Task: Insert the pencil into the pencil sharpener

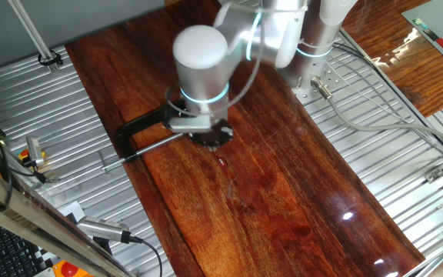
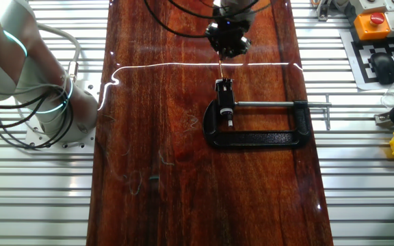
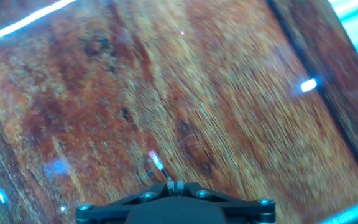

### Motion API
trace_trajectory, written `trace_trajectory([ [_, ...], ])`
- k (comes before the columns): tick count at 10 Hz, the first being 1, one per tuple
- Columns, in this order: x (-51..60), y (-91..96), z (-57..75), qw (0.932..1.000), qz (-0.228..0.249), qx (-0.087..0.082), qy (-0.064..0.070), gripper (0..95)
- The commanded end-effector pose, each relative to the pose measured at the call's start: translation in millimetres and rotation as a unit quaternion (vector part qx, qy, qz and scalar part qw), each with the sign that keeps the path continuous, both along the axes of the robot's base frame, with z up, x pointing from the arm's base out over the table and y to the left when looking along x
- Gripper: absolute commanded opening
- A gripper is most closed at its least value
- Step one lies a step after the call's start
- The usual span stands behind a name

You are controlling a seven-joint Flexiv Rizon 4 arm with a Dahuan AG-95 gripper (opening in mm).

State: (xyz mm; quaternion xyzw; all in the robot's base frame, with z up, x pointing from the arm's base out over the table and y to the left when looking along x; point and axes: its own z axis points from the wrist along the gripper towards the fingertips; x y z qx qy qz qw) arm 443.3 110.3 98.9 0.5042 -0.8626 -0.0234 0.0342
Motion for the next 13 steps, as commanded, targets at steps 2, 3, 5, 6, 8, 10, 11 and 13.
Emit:
trace_trajectory([
  [2,26.5,-45.8,9.0,0.9930,0.117,0.010,0.011,0.0],
  [3,26.5,-45.8,9.0,0.9937,0.111,0.010,0.010,0.0],
  [5,26.5,-45.8,9.0,0.9969,0.078,0.003,0.010,0.0],
  [6,26.5,-45.8,9.0,0.9988,0.049,-0.003,0.008,0.0],
  [8,22.2,-42.8,6.3,0.9997,0.022,-0.005,0.005,0.0],
  [10,21.6,-68.0,2.7,0.9993,0.036,-0.005,0.005,0.0],
  [11,26.2,-92.7,0.8,0.9981,0.062,-0.001,0.005,0.0],
  [13,33.6,-135.8,2.3,0.9948,0.102,0.001,0.005,0.0],
])
